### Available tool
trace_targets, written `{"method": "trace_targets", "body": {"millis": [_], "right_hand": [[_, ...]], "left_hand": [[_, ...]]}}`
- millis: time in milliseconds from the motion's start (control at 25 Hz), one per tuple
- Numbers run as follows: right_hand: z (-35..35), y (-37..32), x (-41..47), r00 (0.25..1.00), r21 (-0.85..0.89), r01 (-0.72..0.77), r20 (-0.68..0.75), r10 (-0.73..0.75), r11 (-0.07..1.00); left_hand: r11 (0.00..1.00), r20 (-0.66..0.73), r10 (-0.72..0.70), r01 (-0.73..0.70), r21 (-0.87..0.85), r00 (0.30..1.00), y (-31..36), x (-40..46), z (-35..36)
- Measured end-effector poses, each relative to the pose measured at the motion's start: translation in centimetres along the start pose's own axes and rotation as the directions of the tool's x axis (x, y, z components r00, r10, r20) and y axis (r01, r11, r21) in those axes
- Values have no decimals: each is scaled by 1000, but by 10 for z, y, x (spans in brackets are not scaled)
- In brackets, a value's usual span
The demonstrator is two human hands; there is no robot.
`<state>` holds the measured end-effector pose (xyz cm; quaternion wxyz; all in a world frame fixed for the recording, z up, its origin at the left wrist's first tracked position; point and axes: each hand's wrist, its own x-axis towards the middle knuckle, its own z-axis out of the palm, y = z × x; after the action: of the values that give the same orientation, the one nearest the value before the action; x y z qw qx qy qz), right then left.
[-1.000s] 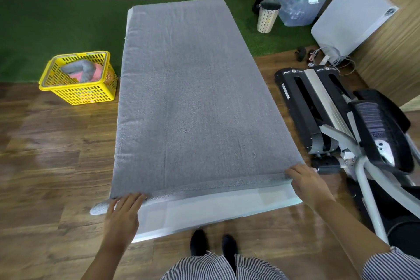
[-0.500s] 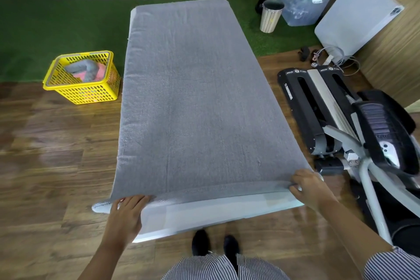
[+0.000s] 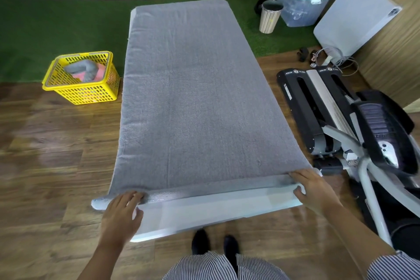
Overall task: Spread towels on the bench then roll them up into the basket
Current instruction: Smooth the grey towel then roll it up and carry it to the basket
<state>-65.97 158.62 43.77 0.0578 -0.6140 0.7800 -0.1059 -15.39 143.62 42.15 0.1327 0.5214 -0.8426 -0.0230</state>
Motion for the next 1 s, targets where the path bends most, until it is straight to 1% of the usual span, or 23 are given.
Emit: {"method": "trace_targets", "body": {"millis": [80,160,240,320,400,440,520,600,680,840,1000], "right_hand": [[-2,0,3,999,0,15,30,-15,1000],[-3,1,6,996,19,-20,92,18,1000],[-3,5,8,982,27,-93,165,87,995],[-1,8,8,970,21,-127,214,119,992],[-2,7,7,972,35,-124,205,114,992],[-4,5,7,977,48,-121,181,111,991],[-5,2,6,989,72,-104,118,95,992],[-5,2,3,994,58,-76,89,70,995],[-4,2,1,992,54,-79,100,73,995],[-7,-2,1,973,64,-167,171,154,984],[-10,-2,5,967,77,-156,213,137,985]], "left_hand": [[1000,16,-31,31,5,999,3,4,-7],[999,18,-41,41,-23,999,8,7,-14],[999,36,-7,9,-49,999,8,6,-17],[996,70,37,-30,-88,997,1,1,-15],[989,86,13,0,-145,996,-8,-2,-12],[986,79,-31,43,-158,996,-9,-2,-13],[981,35,-119,123,-148,992,-8,-2,-18],[976,19,-169,170,-133,985,-3,-2,-24],[978,46,-164,169,-125,985,-3,-3,-26],[983,137,-161,172,-71,977,-12,1,-21],[978,180,-191,203,-53,965,-10,4,-25]]}}
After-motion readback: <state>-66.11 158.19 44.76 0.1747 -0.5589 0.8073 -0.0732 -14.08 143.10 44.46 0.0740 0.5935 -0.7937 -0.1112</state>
